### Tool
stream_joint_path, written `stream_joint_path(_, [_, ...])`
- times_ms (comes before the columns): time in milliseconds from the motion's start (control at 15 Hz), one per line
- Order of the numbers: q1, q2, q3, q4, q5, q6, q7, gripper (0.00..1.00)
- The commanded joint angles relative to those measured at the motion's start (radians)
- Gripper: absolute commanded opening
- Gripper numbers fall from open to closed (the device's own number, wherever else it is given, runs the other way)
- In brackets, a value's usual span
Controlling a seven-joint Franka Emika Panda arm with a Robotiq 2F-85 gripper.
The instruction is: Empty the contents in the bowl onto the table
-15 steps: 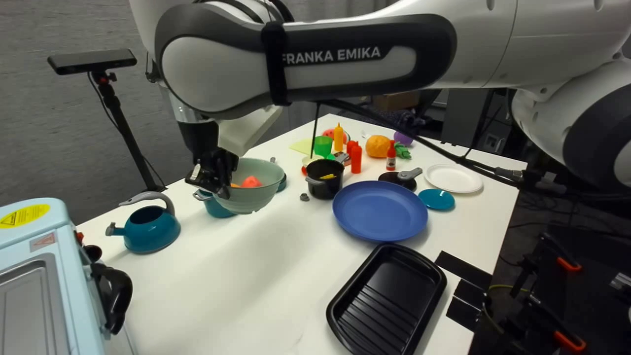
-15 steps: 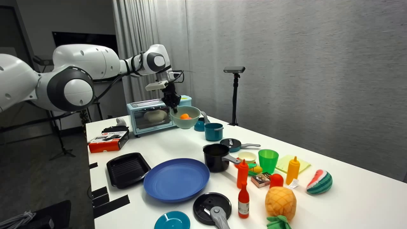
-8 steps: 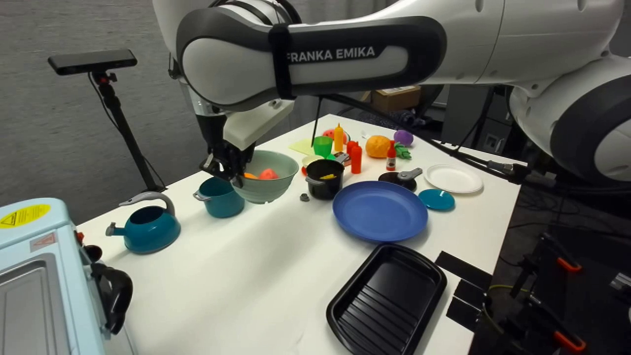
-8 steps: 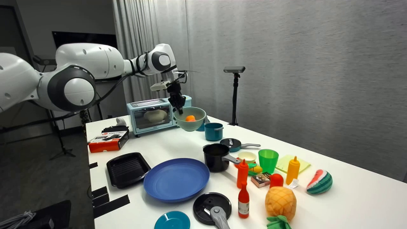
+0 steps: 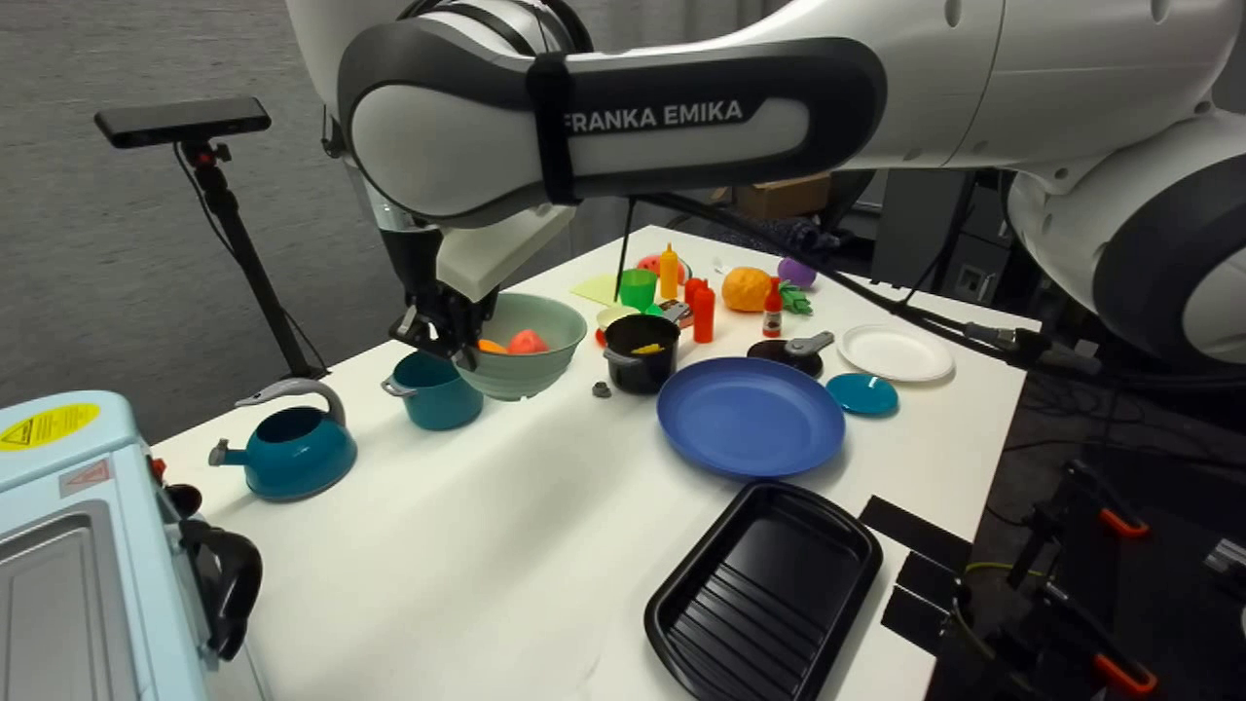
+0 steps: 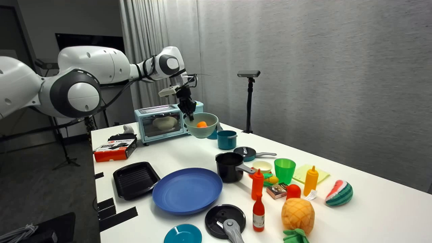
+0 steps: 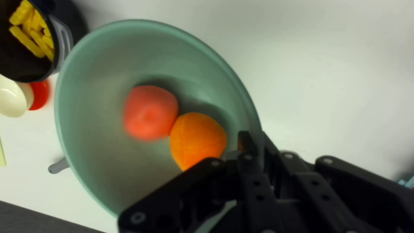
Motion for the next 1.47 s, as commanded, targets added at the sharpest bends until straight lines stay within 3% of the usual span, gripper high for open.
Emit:
stream_joint_path(0, [0.000,-0.004,-0.001,-0.006,0.000,0.001,0.000,0.08])
stream_joint_path(333, [-0.011,-0.003,-0.001,0.010,0.006,-0.035,0.002,0.02])
stream_joint_path(667, [-0.081,-0.092,0.008,-0.008,0.038,-0.152,0.018,0.02])
stream_joint_path(1067, [-0.280,-0.145,0.126,-0.010,0.232,-0.155,-0.081,0.02])
stream_joint_path(1400, [-0.445,-0.125,0.184,-0.002,0.371,-0.268,-0.107,0.02])
